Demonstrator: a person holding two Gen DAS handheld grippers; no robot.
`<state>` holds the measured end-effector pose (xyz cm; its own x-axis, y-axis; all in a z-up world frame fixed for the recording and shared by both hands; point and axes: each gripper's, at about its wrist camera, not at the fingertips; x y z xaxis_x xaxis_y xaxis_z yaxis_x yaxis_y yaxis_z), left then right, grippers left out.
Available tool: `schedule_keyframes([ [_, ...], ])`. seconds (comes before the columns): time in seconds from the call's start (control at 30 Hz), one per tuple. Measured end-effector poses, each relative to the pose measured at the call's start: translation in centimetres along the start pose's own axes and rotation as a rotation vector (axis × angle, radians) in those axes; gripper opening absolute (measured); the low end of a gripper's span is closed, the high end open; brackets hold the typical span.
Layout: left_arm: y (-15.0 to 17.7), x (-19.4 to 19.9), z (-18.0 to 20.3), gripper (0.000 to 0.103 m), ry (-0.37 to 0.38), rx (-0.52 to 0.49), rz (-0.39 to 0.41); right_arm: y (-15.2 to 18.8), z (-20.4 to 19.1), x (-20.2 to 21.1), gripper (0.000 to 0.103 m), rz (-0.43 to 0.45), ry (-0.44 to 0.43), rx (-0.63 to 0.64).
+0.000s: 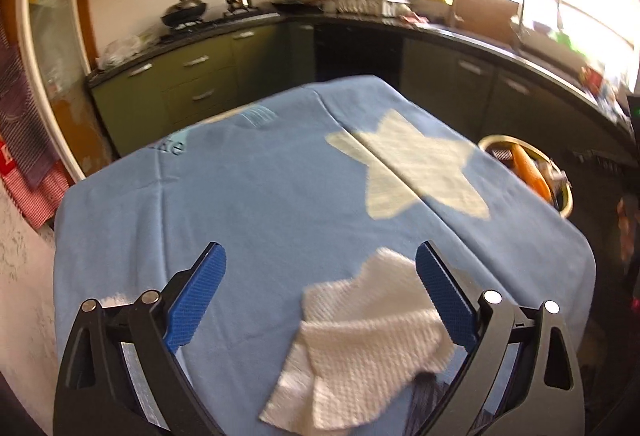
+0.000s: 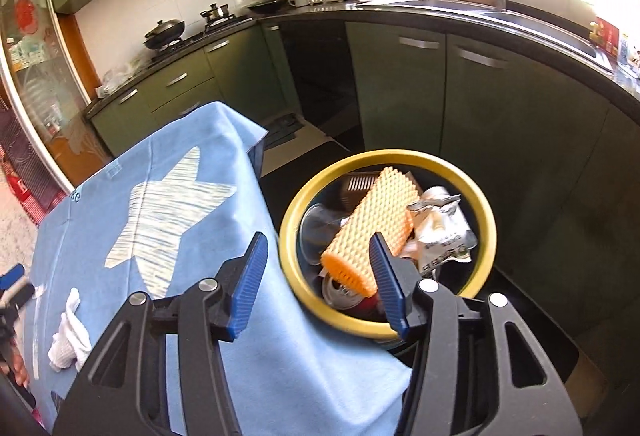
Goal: Collect trash
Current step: 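Grasp the white cloth on the table with the left gripper, then carry the white cloth over the bin and open the left gripper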
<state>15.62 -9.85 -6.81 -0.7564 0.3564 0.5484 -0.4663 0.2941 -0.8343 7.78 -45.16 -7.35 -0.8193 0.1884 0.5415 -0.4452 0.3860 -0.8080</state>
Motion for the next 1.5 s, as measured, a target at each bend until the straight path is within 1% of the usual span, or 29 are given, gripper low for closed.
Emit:
schedule_keyframes([
  [0.1,0.8,-0.3,1.6,0.095,0.045,0.010,-0.052,0.4,-0.2,0.0,0.051,-0.008,-0.016,-0.003],
  [0.23,1.8,-1.4,3.4,0.095,0.077,0.017,-0.085,1.1,-0.3,-0.4,0.050,-0.031,-0.037,-0.009],
  [0.33,2.5,-2.8,4.5,0.095,0.083,0.020,-0.116,1.3,-0.4,-0.4,0.050,-0.040,-0.051,-0.004],
  [0.4,2.8,-3.5,5.0,0.095,0.075,0.018,-0.135,1.3,-0.3,-0.4,0.051,-0.040,-0.054,-0.004],
  [0.57,3.5,-4.8,4.6,0.095,0.051,0.046,-0.177,1.3,0.1,-0.4,0.051,-0.040,-0.059,-0.010],
  [0.63,3.8,-5.1,4.0,0.086,0.047,0.079,-0.197,1.3,0.1,-0.4,0.051,-0.041,-0.059,-0.011],
  [0.67,3.9,-5.0,3.7,0.084,0.041,0.088,-0.197,1.3,0.2,-0.4,0.051,-0.041,-0.059,-0.012],
  [0.73,4.0,-4.8,3.3,0.074,0.023,0.094,-0.190,1.3,0.2,-0.4,0.051,-0.042,-0.061,-0.012],
  [0.77,4.0,-4.7,3.1,0.072,0.020,0.097,-0.189,1.3,0.2,-0.4,0.051,-0.042,-0.061,-0.011],
  [0.83,4.1,-4.4,2.7,0.059,0.008,0.106,-0.186,1.3,0.1,-0.4,0.051,-0.042,-0.064,-0.011],
  [0.87,4.2,-4.3,2.4,0.056,0.002,0.109,-0.185,1.3,0.1,-0.3,0.051,-0.042,-0.067,-0.009],
  [0.93,4.1,-4.0,2.2,0.041,0.002,0.113,-0.185,1.3,-0.1,-0.3,0.051,-0.043,-0.069,-0.007],
  [0.97,4.2,-3.8,2.1,0.036,0.008,0.119,-0.185,1.3,-0.1,-0.3,0.051,-0.044,-0.071,-0.007],
  [1.0,4.2,-3.6,2.0,0.026,0.017,0.124,-0.185,1.3,-0.1,-0.3,0.051,-0.044,-0.073,-0.007],
  [1.03,4.2,-3.4,1.9,0.018,0.025,0.129,-0.184,1.3,-0.2,-0.3,0.051,-0.042,-0.075,-0.006],
  [1.13,4.0,-2.7,2.2,0.013,0.030,0.123,-0.172,1.1,-0.3,0.0,0.051,-0.036,-0.079,-0.007],
  [1.23,3.1,-1.8,2.6,0.012,0.039,0.102,-0.153,0.9,-0.2,0.2,0.051,-0.027,-0.081,-0.010],
  [1.33,0.9,-0.8,3.6,0.012,0.076,0.067,-0.124,0.7,0.4,0.6,0.051,-0.012,-0.076,-0.018],
  [1.43,-2.2,0.0,5.7,0.012,0.122,0.010,-0.080,0.4,1.5,1.2,0.051,0.010,-0.064,-0.038],
  [1.5,-4.5,0.1,7.6,0.012,0.178,-0.021,-0.058,0.1,2.5,1.6,0.051,0.028,-0.046,-0.054],
])
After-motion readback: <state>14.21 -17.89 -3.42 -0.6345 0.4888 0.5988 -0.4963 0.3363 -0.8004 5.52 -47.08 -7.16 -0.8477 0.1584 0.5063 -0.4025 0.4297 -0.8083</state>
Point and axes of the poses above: each gripper's, at about its wrist camera, not at the fingertips, and x roughly against the way its jaws point, z to its right, y to its underside, and after that the axes turned 12 degrees about z, right-handed
